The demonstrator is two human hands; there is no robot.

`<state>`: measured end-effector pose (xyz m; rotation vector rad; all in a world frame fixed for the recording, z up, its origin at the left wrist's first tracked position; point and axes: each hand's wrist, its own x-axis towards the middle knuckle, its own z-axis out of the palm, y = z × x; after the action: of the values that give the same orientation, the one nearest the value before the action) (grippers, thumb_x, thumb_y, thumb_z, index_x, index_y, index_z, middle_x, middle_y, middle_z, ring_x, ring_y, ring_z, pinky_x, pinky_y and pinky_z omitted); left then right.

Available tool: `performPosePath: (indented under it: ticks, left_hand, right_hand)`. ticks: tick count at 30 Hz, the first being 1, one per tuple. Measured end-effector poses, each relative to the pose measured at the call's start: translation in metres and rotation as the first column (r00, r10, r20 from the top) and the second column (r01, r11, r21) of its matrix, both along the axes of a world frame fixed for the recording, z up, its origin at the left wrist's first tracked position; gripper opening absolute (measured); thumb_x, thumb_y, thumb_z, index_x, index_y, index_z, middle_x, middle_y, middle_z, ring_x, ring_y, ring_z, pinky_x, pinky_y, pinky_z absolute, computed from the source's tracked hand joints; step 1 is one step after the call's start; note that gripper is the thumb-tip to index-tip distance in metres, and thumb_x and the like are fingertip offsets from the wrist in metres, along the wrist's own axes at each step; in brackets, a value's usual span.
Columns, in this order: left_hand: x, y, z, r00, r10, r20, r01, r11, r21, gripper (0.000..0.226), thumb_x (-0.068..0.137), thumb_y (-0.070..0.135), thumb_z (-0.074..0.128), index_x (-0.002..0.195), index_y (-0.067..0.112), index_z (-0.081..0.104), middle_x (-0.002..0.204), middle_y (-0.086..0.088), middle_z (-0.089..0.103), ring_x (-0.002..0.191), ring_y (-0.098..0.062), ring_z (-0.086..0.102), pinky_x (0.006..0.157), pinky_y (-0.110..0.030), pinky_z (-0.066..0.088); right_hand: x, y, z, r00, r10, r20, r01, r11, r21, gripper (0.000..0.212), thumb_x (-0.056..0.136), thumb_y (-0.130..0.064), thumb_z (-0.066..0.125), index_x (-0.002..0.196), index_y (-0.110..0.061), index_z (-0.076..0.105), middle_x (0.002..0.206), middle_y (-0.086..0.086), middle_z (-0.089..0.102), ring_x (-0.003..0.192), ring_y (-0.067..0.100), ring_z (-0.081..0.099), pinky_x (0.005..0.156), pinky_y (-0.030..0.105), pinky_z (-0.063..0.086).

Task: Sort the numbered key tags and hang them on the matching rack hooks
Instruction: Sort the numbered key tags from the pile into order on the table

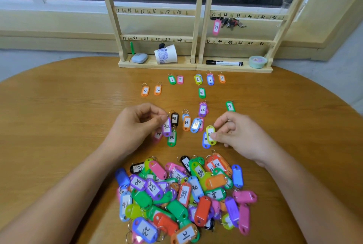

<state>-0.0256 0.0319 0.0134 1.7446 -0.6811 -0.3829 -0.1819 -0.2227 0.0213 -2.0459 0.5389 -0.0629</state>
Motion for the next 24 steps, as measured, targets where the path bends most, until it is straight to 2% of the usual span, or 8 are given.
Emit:
performPosePath:
  ticks: [2, 6, 8, 11, 12, 14, 20, 24]
  left_hand:
    - [-0.002, 0.0, 0.001, 1.0, -0.003, -0.012, 0.003, 1.0, 0.001, 0.004, 0.099, 0.023, 0.077, 0.098, 0.02, 0.079, 0.084, -0.012, 0.079, 0.075, -0.045, 0.073, 0.077, -0.043, 0.059]
    - [-0.003, 0.0, 0.003, 1.0, -0.009, -0.015, 0.01, 1.0, 0.024, 0.004, 0.098, 0.021, 0.077, 0.098, 0.018, 0.079, 0.084, -0.012, 0.079, 0.077, -0.047, 0.073, 0.081, -0.05, 0.061]
    - [-0.003, 0.0, 0.004, 1.0, -0.006, -0.027, 0.007, 1.0, 0.029, 0.005, 0.099, 0.02, 0.077, 0.099, 0.016, 0.079, 0.085, -0.013, 0.079, 0.077, -0.046, 0.073, 0.079, -0.047, 0.061]
    - [-0.003, 0.001, 0.004, 1.0, -0.011, -0.026, 0.013, 0.998, 0.058, 0.005, 0.099, 0.02, 0.077, 0.1, 0.016, 0.079, 0.083, -0.01, 0.079, 0.069, -0.027, 0.072, 0.067, -0.028, 0.058]
    - [-0.003, 0.001, 0.004, 1.0, -0.01, -0.024, 0.012, 0.997, 0.071, 0.005, 0.098, 0.02, 0.077, 0.1, 0.016, 0.079, 0.082, -0.01, 0.079, 0.066, -0.019, 0.07, 0.063, -0.021, 0.055]
    - [-0.004, 0.0, 0.005, 0.999, -0.001, -0.033, 0.004, 0.996, 0.089, 0.005, 0.098, 0.018, 0.078, 0.1, 0.014, 0.079, 0.08, -0.008, 0.078, 0.062, -0.01, 0.066, 0.058, -0.013, 0.05]
    - [-0.007, -0.003, 0.005, 0.998, -0.031, -0.062, 0.037, 0.995, 0.096, 0.006, 0.096, 0.017, 0.079, 0.099, 0.013, 0.079, 0.081, -0.01, 0.079, 0.068, -0.012, 0.072, 0.064, -0.02, 0.057]
    - [-0.007, -0.003, 0.006, 0.998, -0.018, -0.053, 0.022, 0.997, 0.072, 0.005, 0.096, 0.016, 0.08, 0.099, 0.012, 0.08, 0.082, -0.01, 0.079, 0.069, -0.013, 0.072, 0.064, -0.021, 0.057]
  right_hand:
    - [0.004, 0.002, -0.003, 1.0, -0.02, -0.013, 0.019, 0.999, -0.027, 0.02, 0.089, -0.019, 0.086, 0.098, -0.021, 0.069, 0.078, 0.0, 0.077, 0.056, 0.005, 0.063, 0.064, 0.031, 0.051]
    - [0.012, 0.005, -0.006, 0.998, -0.02, -0.058, 0.014, 0.995, -0.101, 0.018, 0.088, -0.024, 0.088, 0.095, -0.025, 0.071, 0.078, -0.003, 0.077, 0.055, -0.001, 0.062, 0.063, 0.032, 0.05]
    - [0.014, 0.006, -0.007, 0.997, -0.024, -0.078, 0.013, 0.989, -0.144, 0.017, 0.087, -0.026, 0.089, 0.091, -0.024, 0.073, 0.08, -0.002, 0.077, 0.064, 0.005, 0.068, 0.065, 0.031, 0.051]
    - [0.014, 0.01, -0.005, 0.995, -0.031, -0.095, 0.011, 0.979, -0.203, 0.016, 0.086, -0.029, 0.089, 0.088, -0.023, 0.073, 0.081, -0.002, 0.077, 0.077, 0.013, 0.073, 0.068, 0.024, 0.05]
    - [0.014, 0.011, -0.004, 0.994, -0.032, -0.1, 0.01, 0.975, -0.22, 0.016, 0.086, -0.029, 0.088, 0.088, -0.023, 0.073, 0.08, -0.003, 0.077, 0.076, 0.012, 0.072, 0.066, 0.021, 0.048]
    - [0.015, 0.013, -0.004, 0.995, -0.027, -0.1, 0.002, 0.971, -0.239, 0.017, 0.086, -0.028, 0.088, 0.088, -0.023, 0.073, 0.078, -0.004, 0.075, 0.068, 0.007, 0.068, 0.062, 0.022, 0.047]
    - [0.015, 0.02, -0.004, 0.993, 0.043, -0.107, -0.067, 0.972, -0.226, 0.016, 0.085, -0.026, 0.087, 0.089, -0.023, 0.072, 0.074, -0.004, 0.075, 0.059, 0.002, 0.062, 0.058, 0.024, 0.047]
    - [0.016, 0.018, -0.004, 0.998, 0.028, -0.05, -0.037, 0.978, -0.206, 0.016, 0.087, -0.03, 0.086, 0.087, -0.024, 0.071, 0.073, -0.003, 0.076, 0.062, 0.006, 0.064, 0.063, 0.031, 0.051]
